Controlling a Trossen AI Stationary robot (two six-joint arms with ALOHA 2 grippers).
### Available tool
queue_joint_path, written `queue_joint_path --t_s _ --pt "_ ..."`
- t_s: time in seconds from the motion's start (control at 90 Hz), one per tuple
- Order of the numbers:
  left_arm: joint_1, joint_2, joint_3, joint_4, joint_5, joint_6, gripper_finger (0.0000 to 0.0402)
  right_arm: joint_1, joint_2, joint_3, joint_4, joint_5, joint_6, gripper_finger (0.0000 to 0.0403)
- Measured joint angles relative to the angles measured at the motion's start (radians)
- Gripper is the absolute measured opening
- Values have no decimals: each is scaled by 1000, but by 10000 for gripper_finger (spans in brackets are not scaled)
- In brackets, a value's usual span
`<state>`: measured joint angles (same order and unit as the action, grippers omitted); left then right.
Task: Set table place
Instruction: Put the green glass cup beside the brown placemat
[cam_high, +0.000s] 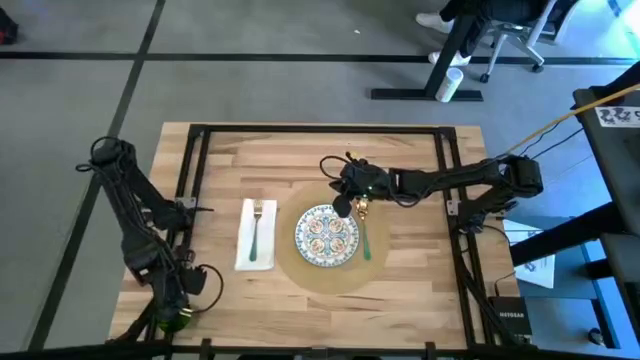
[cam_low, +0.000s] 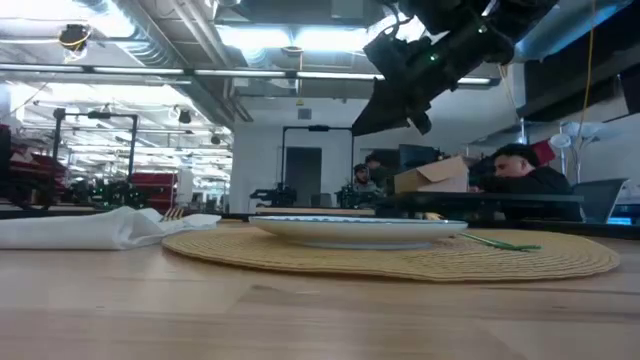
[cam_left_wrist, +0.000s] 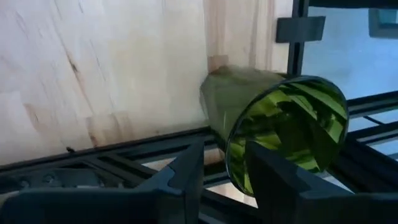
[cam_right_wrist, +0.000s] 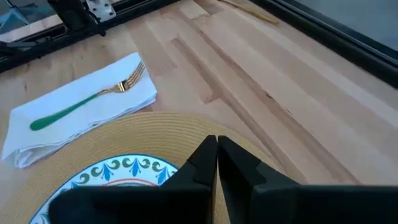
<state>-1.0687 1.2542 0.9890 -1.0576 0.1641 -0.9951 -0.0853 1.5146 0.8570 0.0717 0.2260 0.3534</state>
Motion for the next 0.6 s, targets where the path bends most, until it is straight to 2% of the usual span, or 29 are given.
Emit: queue_joint_path --t_s 0.6 --pt "-6 129 -1 -2 -3 65 104 0 0 0 -1 1 0 1"
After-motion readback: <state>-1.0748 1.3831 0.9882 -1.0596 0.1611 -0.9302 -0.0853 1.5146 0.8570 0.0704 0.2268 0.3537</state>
